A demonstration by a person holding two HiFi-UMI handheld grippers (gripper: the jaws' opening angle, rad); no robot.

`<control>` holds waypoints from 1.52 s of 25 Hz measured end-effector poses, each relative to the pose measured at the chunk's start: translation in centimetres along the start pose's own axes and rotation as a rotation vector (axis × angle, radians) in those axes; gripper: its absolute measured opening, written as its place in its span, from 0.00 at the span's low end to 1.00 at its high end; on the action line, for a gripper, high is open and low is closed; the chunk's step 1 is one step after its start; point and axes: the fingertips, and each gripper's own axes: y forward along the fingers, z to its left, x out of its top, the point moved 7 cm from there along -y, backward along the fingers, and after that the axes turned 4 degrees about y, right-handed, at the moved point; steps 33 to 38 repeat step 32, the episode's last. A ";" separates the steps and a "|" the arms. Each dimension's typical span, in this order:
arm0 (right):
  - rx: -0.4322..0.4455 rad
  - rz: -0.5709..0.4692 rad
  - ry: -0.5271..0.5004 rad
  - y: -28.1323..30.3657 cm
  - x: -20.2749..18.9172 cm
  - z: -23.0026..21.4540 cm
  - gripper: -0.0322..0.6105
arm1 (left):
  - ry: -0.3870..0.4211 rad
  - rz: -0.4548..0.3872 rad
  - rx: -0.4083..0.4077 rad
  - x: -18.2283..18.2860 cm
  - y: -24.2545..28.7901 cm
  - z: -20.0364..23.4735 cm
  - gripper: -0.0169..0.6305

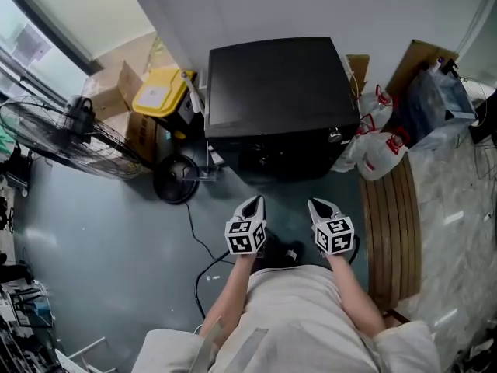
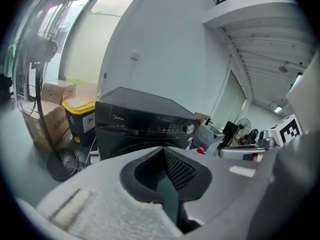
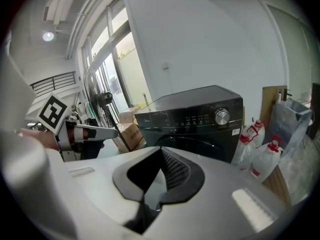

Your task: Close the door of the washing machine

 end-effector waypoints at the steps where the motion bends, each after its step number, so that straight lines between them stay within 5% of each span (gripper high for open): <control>1: 0.011 -0.003 0.008 0.0 0.0 0.1 0.05 | -0.002 0.002 -0.003 -0.1 0.1 -0.1 0.04; 38: 0.018 -0.042 -0.048 -0.7 0.3 0.5 0.05 | 0.071 0.045 -0.069 -0.8 0.3 -2.1 0.04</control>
